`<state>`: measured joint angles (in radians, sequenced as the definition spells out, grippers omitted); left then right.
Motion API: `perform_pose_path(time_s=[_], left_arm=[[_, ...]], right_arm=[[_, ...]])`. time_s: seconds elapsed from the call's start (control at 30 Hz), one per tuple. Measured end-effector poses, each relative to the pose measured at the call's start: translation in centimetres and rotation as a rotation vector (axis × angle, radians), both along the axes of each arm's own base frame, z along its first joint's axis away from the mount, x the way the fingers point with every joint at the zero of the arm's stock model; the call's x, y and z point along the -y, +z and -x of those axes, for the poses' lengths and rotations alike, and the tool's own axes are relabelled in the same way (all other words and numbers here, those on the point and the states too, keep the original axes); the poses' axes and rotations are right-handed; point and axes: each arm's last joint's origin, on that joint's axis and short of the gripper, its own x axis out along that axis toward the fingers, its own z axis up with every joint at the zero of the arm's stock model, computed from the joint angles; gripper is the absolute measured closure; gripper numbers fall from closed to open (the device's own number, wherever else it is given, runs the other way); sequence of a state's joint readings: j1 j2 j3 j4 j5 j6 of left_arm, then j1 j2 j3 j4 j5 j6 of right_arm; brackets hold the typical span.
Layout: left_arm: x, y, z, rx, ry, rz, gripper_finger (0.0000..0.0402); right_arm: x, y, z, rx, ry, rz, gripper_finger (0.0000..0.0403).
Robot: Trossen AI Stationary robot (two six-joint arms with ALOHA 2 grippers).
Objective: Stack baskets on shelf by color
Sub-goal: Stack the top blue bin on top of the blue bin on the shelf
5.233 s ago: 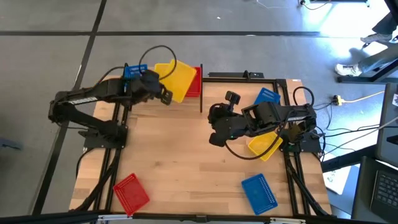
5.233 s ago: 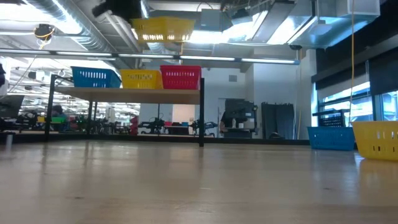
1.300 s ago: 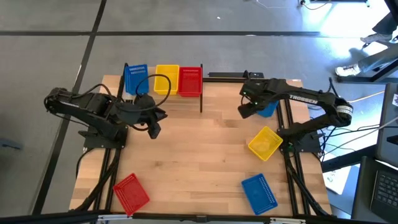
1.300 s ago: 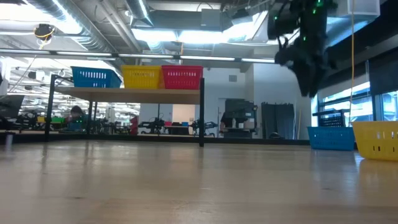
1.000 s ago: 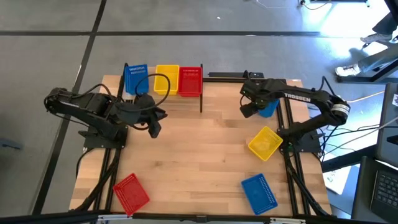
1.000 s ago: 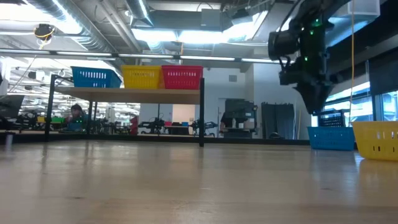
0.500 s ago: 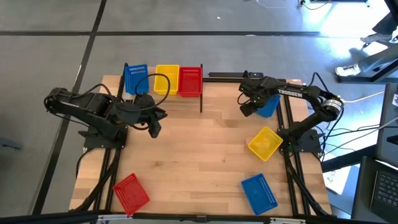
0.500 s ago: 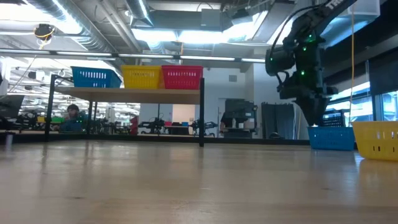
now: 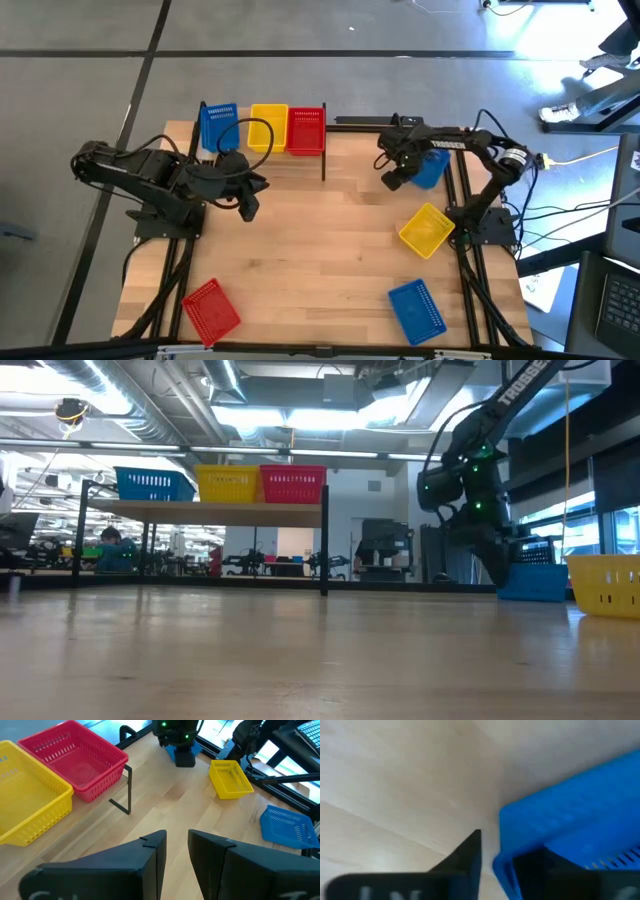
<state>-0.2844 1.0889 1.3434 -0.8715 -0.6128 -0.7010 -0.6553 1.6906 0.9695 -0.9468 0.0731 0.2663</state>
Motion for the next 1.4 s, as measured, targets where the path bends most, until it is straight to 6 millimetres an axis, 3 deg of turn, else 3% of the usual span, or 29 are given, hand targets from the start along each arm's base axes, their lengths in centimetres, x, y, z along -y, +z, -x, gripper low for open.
perform_pose_path(time_s=[0.13,0.43,0.67,0.9,1.1,1.4], left_arm=[[0.0,0.0,0.0,0.000,0.000,0.000,0.0331],[0.0,0.0,0.0,-0.005,-0.002,-0.004,0.0331],[0.0,-0.1,0.0,-0.015,-0.007,-0.014,0.0331],[0.0,-0.1,0.0,-0.022,-0.014,-0.028,0.0331],[0.0,-0.1,0.0,-0.022,-0.014,-0.028,0.0331],[0.0,-0.1,0.0,-0.021,-0.014,-0.028,0.0331]], right_arm=[[-1.1,0.0,-1.1,0.026,0.092,-0.006,0.0391],[-6.5,2.5,-6.0,0.091,0.398,0.054,0.0401],[-14.8,5.2,-9.6,0.191,0.891,0.077,0.0402],[-23.5,7.1,-10.2,0.253,1.543,0.101,0.0403],[-27.8,5.5,-10.2,0.236,1.955,0.102,0.0403],[-27.9,1.1,-12.0,0.109,1.953,0.104,0.0403]])
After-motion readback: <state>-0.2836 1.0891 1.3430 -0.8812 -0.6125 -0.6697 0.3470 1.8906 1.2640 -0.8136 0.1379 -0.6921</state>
